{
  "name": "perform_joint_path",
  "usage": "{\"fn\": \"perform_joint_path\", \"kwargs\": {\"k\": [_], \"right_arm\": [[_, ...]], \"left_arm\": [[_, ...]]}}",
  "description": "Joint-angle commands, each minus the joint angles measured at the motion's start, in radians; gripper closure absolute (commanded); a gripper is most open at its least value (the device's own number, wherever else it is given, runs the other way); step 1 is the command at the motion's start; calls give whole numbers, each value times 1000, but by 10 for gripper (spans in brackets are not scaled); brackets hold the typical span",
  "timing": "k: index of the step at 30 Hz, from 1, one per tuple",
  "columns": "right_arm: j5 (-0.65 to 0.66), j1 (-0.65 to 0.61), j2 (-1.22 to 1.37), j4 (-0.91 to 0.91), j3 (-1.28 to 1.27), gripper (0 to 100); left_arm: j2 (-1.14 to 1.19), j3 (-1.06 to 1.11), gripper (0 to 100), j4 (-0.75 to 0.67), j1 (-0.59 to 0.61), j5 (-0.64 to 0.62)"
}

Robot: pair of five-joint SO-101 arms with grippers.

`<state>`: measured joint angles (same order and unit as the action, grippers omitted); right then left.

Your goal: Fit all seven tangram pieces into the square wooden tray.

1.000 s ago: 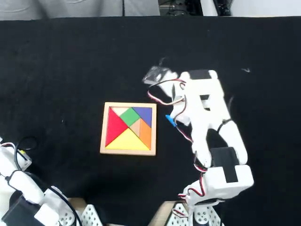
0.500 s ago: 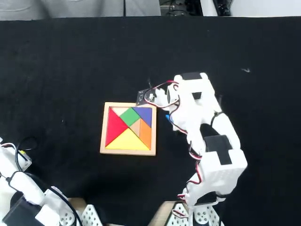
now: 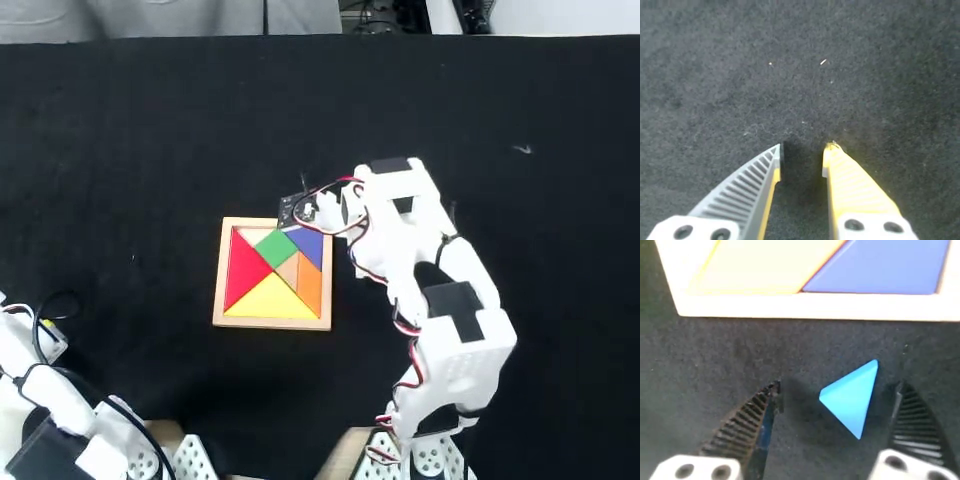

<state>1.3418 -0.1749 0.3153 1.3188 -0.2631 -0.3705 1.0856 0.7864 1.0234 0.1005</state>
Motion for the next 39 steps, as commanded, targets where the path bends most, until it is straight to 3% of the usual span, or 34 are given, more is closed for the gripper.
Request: {"fn": "perform_joint_path", "kwargs": {"k": [1,21,27,35,39], "right_arm": [[-14,-8,16,-25,16,666],[-12,37,33,-37,16,668],[-11,37,33,-37,16,777],[-11,43,33,-37,16,784],[-11,43,33,-37,16,851]], "left_arm": [[-6,5,849,-18,-24,6],[-6,5,850,-18,-24,6],[-6,5,850,-18,-24,6],[-6,5,850,-18,-24,6],[-6,5,850,-17,-24,6]]}}
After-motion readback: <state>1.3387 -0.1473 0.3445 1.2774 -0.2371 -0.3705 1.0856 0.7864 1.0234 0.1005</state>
